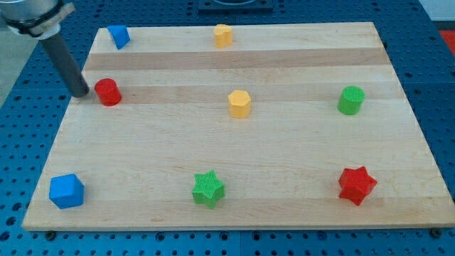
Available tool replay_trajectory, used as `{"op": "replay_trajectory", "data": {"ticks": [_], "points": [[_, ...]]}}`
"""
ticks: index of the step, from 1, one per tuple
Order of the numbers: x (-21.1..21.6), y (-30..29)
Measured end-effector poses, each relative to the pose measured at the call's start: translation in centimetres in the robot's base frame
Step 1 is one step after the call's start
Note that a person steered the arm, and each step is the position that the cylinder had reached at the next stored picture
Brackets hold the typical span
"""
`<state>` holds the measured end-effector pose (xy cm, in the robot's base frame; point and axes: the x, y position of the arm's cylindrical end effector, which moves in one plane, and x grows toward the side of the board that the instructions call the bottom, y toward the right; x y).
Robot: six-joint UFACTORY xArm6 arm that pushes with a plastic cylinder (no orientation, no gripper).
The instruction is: Nudge the blue triangle down a bit
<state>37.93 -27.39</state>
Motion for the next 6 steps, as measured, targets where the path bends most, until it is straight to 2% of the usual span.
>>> {"op": "replay_trajectory", "data": {"ticks": [2,3,4,5,6], "points": [[0.0,6.9],[0.0,8.6],[-3.0,5.7],[-8.4,-1.6],[-10.0,-3.1]]}}
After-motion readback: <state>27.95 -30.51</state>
